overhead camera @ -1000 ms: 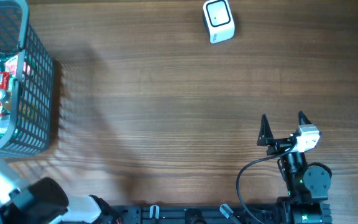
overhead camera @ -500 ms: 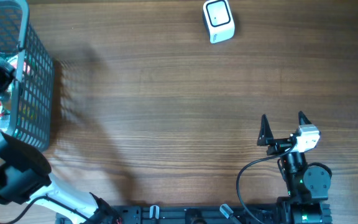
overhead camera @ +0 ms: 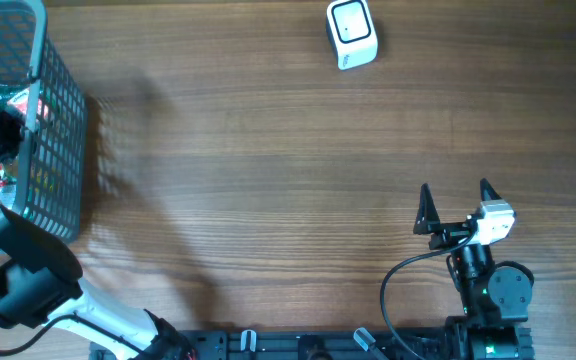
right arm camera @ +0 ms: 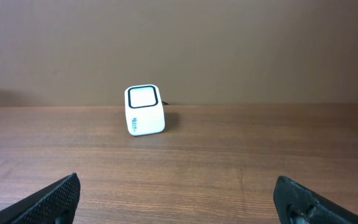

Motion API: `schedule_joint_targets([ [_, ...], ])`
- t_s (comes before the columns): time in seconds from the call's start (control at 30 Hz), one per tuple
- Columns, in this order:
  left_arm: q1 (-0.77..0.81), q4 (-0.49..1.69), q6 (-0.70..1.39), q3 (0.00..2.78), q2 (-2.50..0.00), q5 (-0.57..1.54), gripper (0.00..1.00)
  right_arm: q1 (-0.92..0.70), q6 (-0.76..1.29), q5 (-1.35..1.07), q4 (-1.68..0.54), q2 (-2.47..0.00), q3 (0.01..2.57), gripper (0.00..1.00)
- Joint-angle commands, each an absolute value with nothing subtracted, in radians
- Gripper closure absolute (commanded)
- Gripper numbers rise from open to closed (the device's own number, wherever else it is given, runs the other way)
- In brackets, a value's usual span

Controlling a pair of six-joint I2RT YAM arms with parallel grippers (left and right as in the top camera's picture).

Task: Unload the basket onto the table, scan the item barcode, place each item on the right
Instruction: 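Reach the left gripper into the basket and grasp the yellow oil bottle, then lift the oil bottle out and set it on the table center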

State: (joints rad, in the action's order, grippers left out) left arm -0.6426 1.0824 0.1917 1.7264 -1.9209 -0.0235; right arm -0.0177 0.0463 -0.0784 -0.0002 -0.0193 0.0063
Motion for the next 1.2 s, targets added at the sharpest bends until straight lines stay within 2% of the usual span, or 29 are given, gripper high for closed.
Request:
schedule_joint_targets([
  [0.0,-0.646,1.08,0.186,1.718,-1.933,-0.012,0.21,-0.016,0.033,-0.088,0.003,-0.014,0.005,0.0],
  [0.17,-0.646,1.095,0.186,1.718,-1.977,-0.012,0.27,-0.016,0.033,-0.088,0.003,-0.014,0.005,0.0],
  [0.27,-0.646,1.092,0.186,1.718,-1.981,-0.012,0.47,-0.016,0.033,-0.088,0.003,-0.014,0.005,0.0],
  [0.33,-0.646,1.092,0.186,1.718,-1.981,-0.012,0.69,-0.016,0.033,-0.088,0.003,-0.014,0.005,0.0],
  [0.47,-0.646,1.091,0.191,1.719,-1.98,-0.011,0.69,-0.016,0.033,-0.088,0.003,-0.016,0.005,0.0],
  [0.5,-0.646,1.087,0.191,1.719,-1.98,-0.01,0.62,-0.016,0.033,-0.088,0.003,-0.018,0.005,0.0],
  [0.53,-0.646,1.084,0.191,1.719,-1.98,-0.01,0.46,-0.016,0.033,-0.088,0.003,-0.018,0.005,0.0],
  [0.63,-0.646,1.097,0.191,1.719,-1.98,-0.01,0.35,-0.016,0.033,-0.088,0.003,-0.019,0.005,0.0],
  [0.7,-0.646,1.106,0.191,1.718,-1.981,-0.01,0.33,-0.016,0.033,-0.088,0.003,-0.019,0.005,0.0],
  [0.8,-0.646,1.114,0.199,1.713,-1.981,0.011,0.39,-0.016,0.033,-0.088,0.003,-0.019,0.005,0.0],
  [0.87,-0.646,1.099,0.198,1.701,-1.981,0.011,0.39,-0.016,0.033,-0.088,0.003,-0.019,0.005,0.0],
  [1.03,-0.646,1.086,0.198,1.693,-1.981,0.011,0.53,-0.016,0.032,-0.088,0.003,-0.019,0.005,0.0],
  [1.17,-0.646,1.068,0.198,1.688,-1.978,0.011,0.81,-0.016,0.033,-0.088,0.003,-0.019,0.005,0.0],
])
